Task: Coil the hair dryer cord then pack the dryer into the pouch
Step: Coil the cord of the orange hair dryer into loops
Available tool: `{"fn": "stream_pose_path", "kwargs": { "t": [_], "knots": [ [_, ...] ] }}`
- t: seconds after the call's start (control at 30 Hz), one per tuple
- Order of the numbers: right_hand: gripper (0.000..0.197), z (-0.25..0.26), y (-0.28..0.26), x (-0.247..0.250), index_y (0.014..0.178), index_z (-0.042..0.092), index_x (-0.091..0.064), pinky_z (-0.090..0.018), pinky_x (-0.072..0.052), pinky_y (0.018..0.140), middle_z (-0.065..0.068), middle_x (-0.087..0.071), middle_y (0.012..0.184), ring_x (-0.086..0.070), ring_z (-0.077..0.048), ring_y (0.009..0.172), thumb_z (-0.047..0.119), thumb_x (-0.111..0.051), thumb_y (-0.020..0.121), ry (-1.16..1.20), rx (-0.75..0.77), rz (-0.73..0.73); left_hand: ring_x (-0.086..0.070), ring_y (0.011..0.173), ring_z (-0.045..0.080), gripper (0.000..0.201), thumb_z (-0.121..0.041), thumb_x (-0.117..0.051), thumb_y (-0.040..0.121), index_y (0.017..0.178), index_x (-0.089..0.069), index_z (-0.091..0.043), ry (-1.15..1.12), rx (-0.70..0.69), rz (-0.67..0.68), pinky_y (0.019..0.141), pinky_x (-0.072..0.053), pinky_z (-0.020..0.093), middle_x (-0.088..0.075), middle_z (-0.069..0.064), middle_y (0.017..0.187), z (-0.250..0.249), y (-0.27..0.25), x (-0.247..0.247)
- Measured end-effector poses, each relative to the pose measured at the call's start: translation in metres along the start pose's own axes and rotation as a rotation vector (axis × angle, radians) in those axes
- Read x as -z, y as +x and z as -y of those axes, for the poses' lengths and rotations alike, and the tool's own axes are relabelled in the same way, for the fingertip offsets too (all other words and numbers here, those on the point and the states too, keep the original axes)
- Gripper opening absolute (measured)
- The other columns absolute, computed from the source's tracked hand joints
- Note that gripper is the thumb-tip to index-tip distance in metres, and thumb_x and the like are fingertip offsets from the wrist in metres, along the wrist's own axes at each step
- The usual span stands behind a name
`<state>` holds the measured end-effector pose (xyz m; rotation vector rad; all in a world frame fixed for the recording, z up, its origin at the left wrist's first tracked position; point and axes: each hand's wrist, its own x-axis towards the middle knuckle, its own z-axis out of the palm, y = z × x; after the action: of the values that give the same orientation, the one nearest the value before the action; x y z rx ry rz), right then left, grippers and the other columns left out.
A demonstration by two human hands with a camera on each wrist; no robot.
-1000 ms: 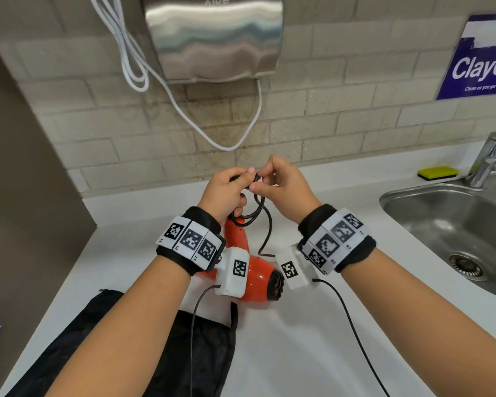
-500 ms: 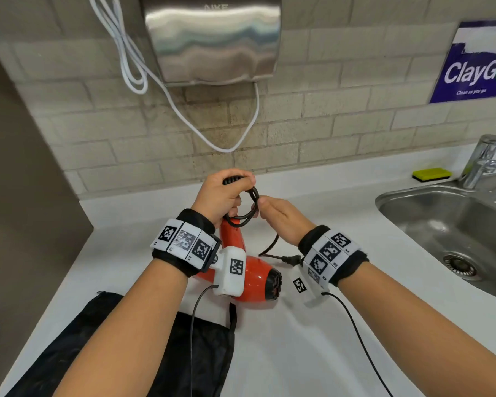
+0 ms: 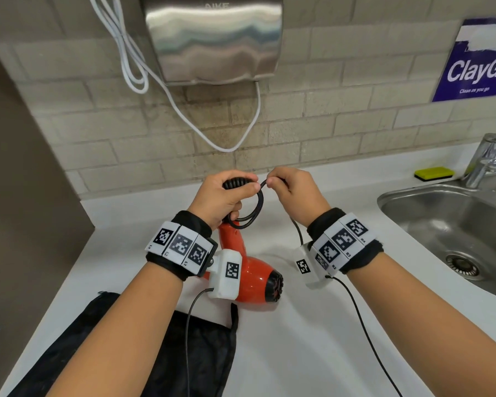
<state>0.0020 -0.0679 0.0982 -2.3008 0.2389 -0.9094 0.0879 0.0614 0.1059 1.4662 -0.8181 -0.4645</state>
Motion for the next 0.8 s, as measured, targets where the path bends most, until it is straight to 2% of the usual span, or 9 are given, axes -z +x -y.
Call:
{"fn": "stream_pose_path", "kwargs": {
  "t": [0.07, 0.13, 0.2, 0.3, 0.37, 0.5, 0.63, 0.73, 0.8],
  "knots": [
    [0.018, 0.002, 0.0, 0.001, 0.087, -0.002, -0.064, -0.007, -0.034, 0.058, 0.002, -0.05, 0.066, -0.043, -0.008, 0.06, 0.006, -0.048, 0.09, -0.002, 0.013, -0.036, -0.031, 0.032, 0.005, 0.027, -0.007, -0.065, 0.082, 0.102, -0.062, -0.025, 0.015, 0.004, 0.039, 0.034, -0.034, 0.018, -0.049, 0.0, 0.064, 0.0, 0.0, 0.001],
    [0.018, 0.005, 0.001, 0.003, 0.087, -0.002, -0.063, -0.008, -0.033, 0.058, -0.002, -0.054, 0.073, -0.045, -0.015, 0.067, 0.006, -0.048, 0.09, 0.001, 0.025, -0.072, -0.033, 0.033, 0.006, 0.053, -0.007, -0.065, 0.081, 0.121, -0.049, -0.038, 0.023, 0.02, 0.087, 0.036, -0.035, 0.019, -0.05, -0.006, 0.057, 0.0, 0.001, 0.002],
    [0.017, 0.009, 0.001, 0.004, 0.087, -0.002, -0.063, -0.008, -0.033, 0.06, -0.003, -0.054, 0.076, -0.046, -0.016, 0.072, 0.006, -0.049, 0.09, 0.002, 0.037, -0.095, -0.035, 0.034, 0.007, 0.059, -0.005, -0.065, 0.081, 0.126, -0.046, -0.038, 0.018, 0.026, 0.117, 0.037, -0.038, 0.02, -0.049, -0.007, 0.056, -0.001, 0.001, 0.001],
    [0.016, 0.013, 0.003, 0.005, 0.087, -0.001, -0.062, -0.007, -0.034, 0.062, -0.003, -0.053, 0.077, -0.045, -0.015, 0.072, 0.006, -0.049, 0.09, 0.007, 0.061, -0.12, -0.039, 0.035, 0.006, 0.035, -0.003, -0.063, 0.082, 0.11, -0.061, -0.024, 0.0, 0.041, 0.124, 0.037, -0.04, 0.019, -0.052, -0.004, 0.064, -0.003, 0.001, -0.005],
    [0.015, 0.014, 0.004, 0.006, 0.085, -0.001, -0.062, -0.006, -0.034, 0.063, -0.003, -0.053, 0.077, -0.045, -0.012, 0.068, 0.005, -0.049, 0.089, 0.024, 0.078, -0.126, -0.036, 0.034, 0.006, 0.024, -0.003, -0.063, 0.082, 0.095, -0.064, -0.023, 0.005, 0.043, 0.117, 0.038, -0.043, 0.02, -0.053, -0.002, 0.066, -0.004, 0.001, -0.007],
    [0.014, 0.009, 0.002, 0.006, 0.083, 0.002, -0.063, -0.009, -0.035, 0.061, 0.001, -0.052, 0.07, -0.044, -0.002, 0.064, 0.007, -0.051, 0.089, 0.096, 0.054, -0.106, -0.031, 0.036, 0.004, 0.019, -0.002, -0.062, 0.083, 0.09, -0.066, -0.019, -0.002, 0.05, 0.133, 0.049, -0.055, 0.023, -0.048, 0.0, 0.067, -0.002, 0.003, -0.006],
    [0.01, -0.007, -0.003, 0.007, 0.088, 0.009, -0.063, -0.013, -0.037, 0.064, 0.008, -0.055, 0.072, -0.048, -0.005, 0.068, 0.014, -0.054, 0.089, 0.165, -0.03, -0.06, -0.027, 0.038, 0.007, 0.013, -0.004, -0.061, 0.084, 0.088, -0.066, -0.016, -0.043, 0.05, 0.083, 0.036, -0.037, 0.019, -0.045, 0.0, 0.063, 0.0, 0.003, -0.006],
    [0.011, -0.032, -0.017, 0.002, 0.097, 0.014, -0.061, -0.017, -0.039, 0.067, 0.004, -0.057, 0.087, -0.048, -0.013, 0.074, 0.019, -0.057, 0.087, 0.158, -0.189, 0.022, -0.025, 0.037, 0.006, 0.014, -0.006, -0.06, 0.085, 0.083, -0.065, -0.019, -0.095, 0.065, 0.036, 0.034, -0.029, 0.017, -0.051, -0.004, 0.061, 0.001, 0.004, -0.005],
    [0.022, -0.055, -0.03, -0.007, 0.107, 0.014, -0.059, -0.02, -0.039, 0.068, 0.002, -0.057, 0.099, -0.048, -0.014, 0.081, 0.021, -0.059, 0.086, 0.091, -0.322, 0.162, -0.025, 0.037, 0.005, 0.017, -0.006, -0.06, 0.086, 0.081, -0.065, -0.022, -0.118, 0.07, 0.024, 0.034, -0.028, 0.017, -0.056, -0.005, 0.06, 0.0, 0.003, -0.005]
  ]
}}
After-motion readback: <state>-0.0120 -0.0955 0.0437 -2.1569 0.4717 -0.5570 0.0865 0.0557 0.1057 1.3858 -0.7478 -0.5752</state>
